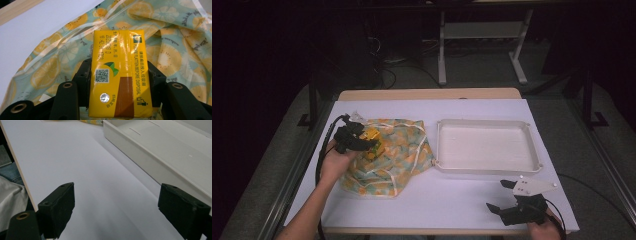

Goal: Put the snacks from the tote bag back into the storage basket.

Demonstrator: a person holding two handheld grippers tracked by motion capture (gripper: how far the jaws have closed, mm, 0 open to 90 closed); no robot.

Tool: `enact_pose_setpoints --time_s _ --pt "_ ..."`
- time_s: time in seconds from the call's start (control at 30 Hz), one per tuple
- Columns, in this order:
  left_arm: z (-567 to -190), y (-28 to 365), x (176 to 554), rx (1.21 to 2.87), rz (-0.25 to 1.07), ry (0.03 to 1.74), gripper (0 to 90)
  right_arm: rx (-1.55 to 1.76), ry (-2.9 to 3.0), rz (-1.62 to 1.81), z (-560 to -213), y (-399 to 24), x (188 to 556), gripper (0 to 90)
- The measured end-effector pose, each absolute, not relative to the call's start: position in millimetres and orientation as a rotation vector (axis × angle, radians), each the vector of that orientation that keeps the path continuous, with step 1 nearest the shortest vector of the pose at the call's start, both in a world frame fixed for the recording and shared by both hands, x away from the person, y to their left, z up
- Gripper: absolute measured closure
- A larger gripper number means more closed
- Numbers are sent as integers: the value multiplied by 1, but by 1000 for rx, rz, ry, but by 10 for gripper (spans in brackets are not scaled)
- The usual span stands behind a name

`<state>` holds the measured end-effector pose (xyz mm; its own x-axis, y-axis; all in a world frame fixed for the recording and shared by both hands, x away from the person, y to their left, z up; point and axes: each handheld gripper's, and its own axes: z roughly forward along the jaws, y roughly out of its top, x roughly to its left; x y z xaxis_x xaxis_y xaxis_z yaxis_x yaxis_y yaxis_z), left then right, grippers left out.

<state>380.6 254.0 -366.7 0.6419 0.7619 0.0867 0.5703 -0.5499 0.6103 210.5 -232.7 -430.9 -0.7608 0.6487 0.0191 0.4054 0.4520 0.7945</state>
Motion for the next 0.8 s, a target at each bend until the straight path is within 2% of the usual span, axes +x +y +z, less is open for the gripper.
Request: enact_pose_setpoints --time_s 0.17,0.8 --pt "-366 255 382 2295 423 1054 501 905 2417 1208 -431 -233 210 134" --pt "-336 253 378 2301 476 1002 501 908 2414 1211 -430 -233 210 135"
